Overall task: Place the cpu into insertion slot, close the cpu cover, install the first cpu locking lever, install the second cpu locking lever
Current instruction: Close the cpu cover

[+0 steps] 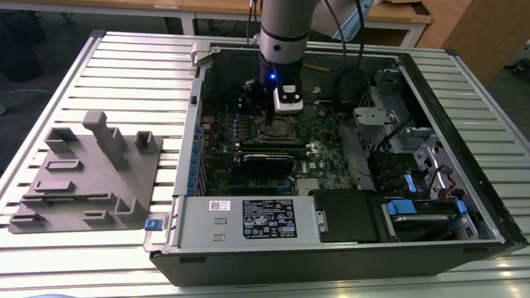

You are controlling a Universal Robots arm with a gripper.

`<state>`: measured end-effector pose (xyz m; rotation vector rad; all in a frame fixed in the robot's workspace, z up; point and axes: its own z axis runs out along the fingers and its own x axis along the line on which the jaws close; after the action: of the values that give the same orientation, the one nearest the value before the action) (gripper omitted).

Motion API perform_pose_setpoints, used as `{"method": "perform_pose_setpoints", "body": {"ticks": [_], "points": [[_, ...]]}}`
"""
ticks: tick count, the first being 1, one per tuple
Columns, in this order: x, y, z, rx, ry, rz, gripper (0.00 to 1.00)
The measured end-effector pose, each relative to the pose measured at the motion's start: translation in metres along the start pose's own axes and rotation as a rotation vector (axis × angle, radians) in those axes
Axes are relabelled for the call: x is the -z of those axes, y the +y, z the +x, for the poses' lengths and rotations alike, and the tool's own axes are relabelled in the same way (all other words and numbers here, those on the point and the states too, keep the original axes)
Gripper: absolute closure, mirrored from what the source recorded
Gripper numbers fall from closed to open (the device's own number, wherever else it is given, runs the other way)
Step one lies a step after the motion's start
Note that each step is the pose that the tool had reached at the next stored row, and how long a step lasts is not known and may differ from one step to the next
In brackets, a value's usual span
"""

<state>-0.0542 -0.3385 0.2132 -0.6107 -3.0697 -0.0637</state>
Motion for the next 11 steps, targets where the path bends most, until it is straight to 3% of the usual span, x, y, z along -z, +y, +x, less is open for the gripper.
{"method": "perform_pose_setpoints", "body": {"ticks": [11], "points": [[-0.0012,0.0,0.0,0.191,0.0072,0.0036,0.89]]}}
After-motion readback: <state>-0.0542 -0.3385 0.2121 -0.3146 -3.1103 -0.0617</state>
